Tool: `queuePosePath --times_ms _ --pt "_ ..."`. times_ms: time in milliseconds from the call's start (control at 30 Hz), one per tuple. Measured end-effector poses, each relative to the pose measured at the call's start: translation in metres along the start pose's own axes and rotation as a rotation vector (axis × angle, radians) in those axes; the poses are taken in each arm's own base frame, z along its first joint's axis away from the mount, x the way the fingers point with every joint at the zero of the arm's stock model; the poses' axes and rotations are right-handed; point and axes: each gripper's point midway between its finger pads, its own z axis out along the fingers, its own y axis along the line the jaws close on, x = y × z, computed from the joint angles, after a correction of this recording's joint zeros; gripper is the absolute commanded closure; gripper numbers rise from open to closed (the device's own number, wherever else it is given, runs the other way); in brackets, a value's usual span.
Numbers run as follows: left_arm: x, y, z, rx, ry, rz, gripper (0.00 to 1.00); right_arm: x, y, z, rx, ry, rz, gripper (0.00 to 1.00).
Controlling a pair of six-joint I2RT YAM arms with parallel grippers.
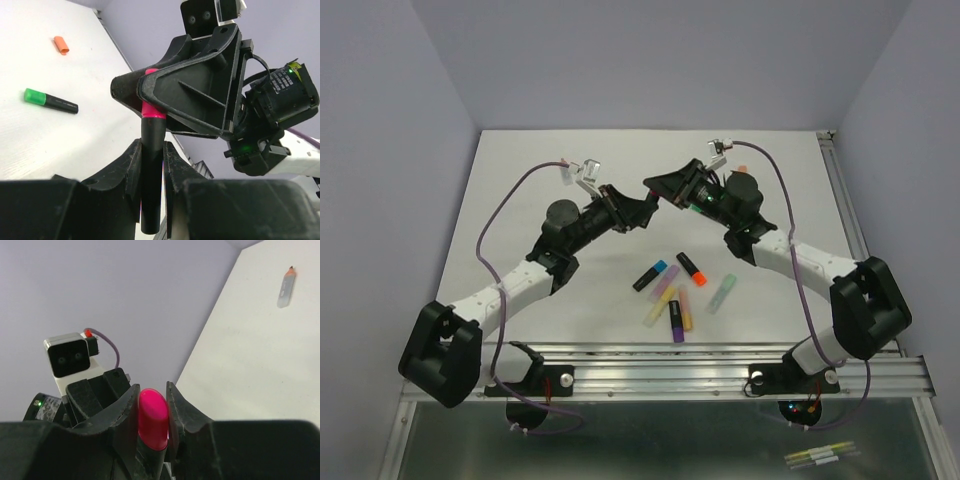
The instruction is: Open the pen caps
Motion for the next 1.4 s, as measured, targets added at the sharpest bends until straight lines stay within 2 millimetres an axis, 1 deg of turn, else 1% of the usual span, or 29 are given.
queuePosePath --times_ms 33,67,100,133,167,200,233,300,333,400,500,600,667,733,767,800,833,867,900,967,1000,1033,1067,1100,1133,1233,1300,1400 --pt "-0.001 0.001 -0.002 -0.005 -0.013 0.001 1.0 0.0 0.0 0.002 0.015 -0.003 -0.007 0.99" --pt "-0.001 0.001 -0.003 -0.004 -0.019 0.003 1.0 -0.006 -0.003 0.005 0.04 -0.03 -0.026 0.99" --pt "0.008 0.003 -0.009 -0.003 0.013 -0.006 1.0 -0.024 -0.009 0.01 0.083 -0.111 -0.052 0.99" --pt "0.016 0.003 -0.015 -0.002 0.036 -0.012 1.0 -0.063 -0.02 0.013 0.144 -0.245 -0.097 0.99" --pt "0.027 0.004 -0.021 -0.002 0.064 -0.022 1.0 -0.086 -0.026 0.012 0.18 -0.316 -0.121 0.99" --pt "0.032 0.005 -0.024 -0.004 0.079 -0.029 1.0 -0.13 -0.038 0.009 0.237 -0.435 -0.158 0.99" --pt "0.039 0.005 -0.028 -0.003 0.097 -0.036 1.0 -0.164 -0.045 0.005 0.276 -0.53 -0.18 0.99" --pt "0.046 0.007 -0.032 -0.006 0.115 -0.047 1.0 -0.202 -0.057 -0.006 0.332 -0.64 -0.212 0.99" --pt "0.047 0.007 -0.033 -0.008 0.118 -0.051 1.0 -0.21 -0.061 -0.009 0.351 -0.663 -0.224 0.99" --pt "0.047 0.006 -0.035 -0.009 0.118 -0.053 1.0 -0.212 -0.066 -0.012 0.374 -0.671 -0.245 0.99" --pt "0.044 0.006 -0.036 -0.018 0.106 -0.045 1.0 -0.205 -0.065 -0.009 0.383 -0.647 -0.279 0.99" --pt "0.039 0.021 -0.032 -0.116 0.106 -0.041 1.0 -0.196 -0.074 -0.009 0.434 -0.601 -0.325 0.99" --pt "0.029 0.035 -0.024 -0.203 0.103 -0.038 1.0 -0.189 -0.088 -0.014 0.509 -0.552 -0.36 0.99" --pt "0.008 0.056 -0.013 -0.307 0.069 -0.021 1.0 -0.182 -0.111 -0.024 0.606 -0.498 -0.384 0.99" --pt "-0.002 0.067 -0.009 -0.359 0.051 -0.016 1.0 -0.18 -0.119 -0.028 0.639 -0.479 -0.389 0.99" --pt "-0.013 0.08 -0.006 -0.411 0.03 -0.007 1.0 -0.178 -0.133 -0.036 0.691 -0.451 -0.391 0.99" --pt "-0.023 0.093 -0.004 -0.466 0.01 0.0 1.0 -0.179 -0.143 -0.042 0.726 -0.436 -0.389 0.99" --pt "-0.034 0.11 -0.004 -0.536 -0.006 0.008 1.0 -0.179 -0.156 -0.051 0.772 -0.42 -0.385 0.99" --pt "-0.041 0.121 -0.004 -0.581 -0.013 0.011 1.0 -0.181 -0.173 -0.062 0.829 -0.403 -0.38 0.99" --pt "-0.063 0.155 -0.001 -0.71 -0.038 0.03 1.0 -0.184 -0.199 -0.079 0.913 -0.377 -0.374 0.99" --pt "-0.072 0.168 -0.001 -0.76 -0.043 0.034 1.0 -0.184 -0.218 -0.091 0.97 -0.359 -0.366 0.99" --pt "-0.08 0.185 0.001 -0.813 -0.044 0.04 1.0 -0.184 -0.232 -0.1 1.011 -0.342 -0.358 0.99" --pt "-0.088 0.206 0.004 -0.871 -0.044 0.043 1.0 -0.184 -0.245 -0.106 1.049 -0.325 -0.349 0.99" --pt "-0.093 0.218 0.005 -0.907 -0.041 0.048 1.0 -0.185 -0.256 -0.111 1.078 -0.312 -0.341 0.99" --pt "-0.099 0.241 0.006 -0.96 -0.034 0.049 1.0 -0.185 -0.275 -0.118 1.124 -0.292 -0.329 0.99" --pt "-0.105 0.286 0.005 -1.057 -0.001 0.052 1.0 -0.189 -0.307 -0.125 1.194 -0.252 -0.325 0.99" --pt "-0.109 0.311 0.004 -1.114 0.028 0.062 1.0 -0.188 -0.325 -0.127 1.235 -0.216 -0.336 0.99" --pt "-0.119 0.332 0.005 -1.159 0.045 0.085 1.0 -0.185 -0.348 -0.125 1.28 -0.172 -0.354 0.99"
